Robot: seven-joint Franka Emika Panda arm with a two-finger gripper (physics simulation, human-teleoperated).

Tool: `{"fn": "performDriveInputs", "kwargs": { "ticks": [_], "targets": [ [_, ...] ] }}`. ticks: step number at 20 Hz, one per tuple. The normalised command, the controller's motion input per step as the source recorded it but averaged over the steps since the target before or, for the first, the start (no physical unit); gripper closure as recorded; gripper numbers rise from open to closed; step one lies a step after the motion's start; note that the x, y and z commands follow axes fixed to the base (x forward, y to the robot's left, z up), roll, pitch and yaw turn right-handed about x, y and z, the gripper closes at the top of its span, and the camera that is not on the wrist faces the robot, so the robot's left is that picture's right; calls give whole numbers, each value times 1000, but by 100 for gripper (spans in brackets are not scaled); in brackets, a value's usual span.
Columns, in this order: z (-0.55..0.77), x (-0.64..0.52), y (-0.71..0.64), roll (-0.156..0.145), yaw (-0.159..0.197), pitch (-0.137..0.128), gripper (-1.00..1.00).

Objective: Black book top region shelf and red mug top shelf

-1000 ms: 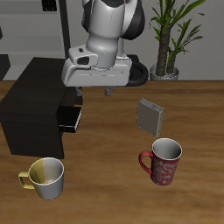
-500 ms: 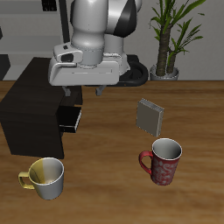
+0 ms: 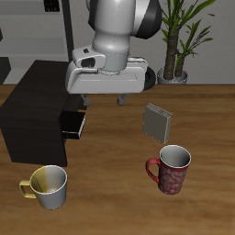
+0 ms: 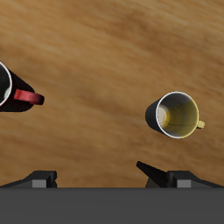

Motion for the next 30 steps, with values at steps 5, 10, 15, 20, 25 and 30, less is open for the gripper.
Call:
{"fn": "performDriveInputs", "kwargs": {
  "ticks": [5, 10, 15, 20, 25, 30],
  "targets": [
    [43, 267, 710, 75, 64, -6, -100],
    [-45, 259, 491, 54, -21, 39, -100],
    [-26, 229, 484, 12, 46, 2, -100],
    [-169, 124, 527, -19, 100, 20, -100],
    [-173, 78, 376, -39, 44, 43, -100],
    [-173, 13, 265, -48, 30, 46, -100]
  ]
}}
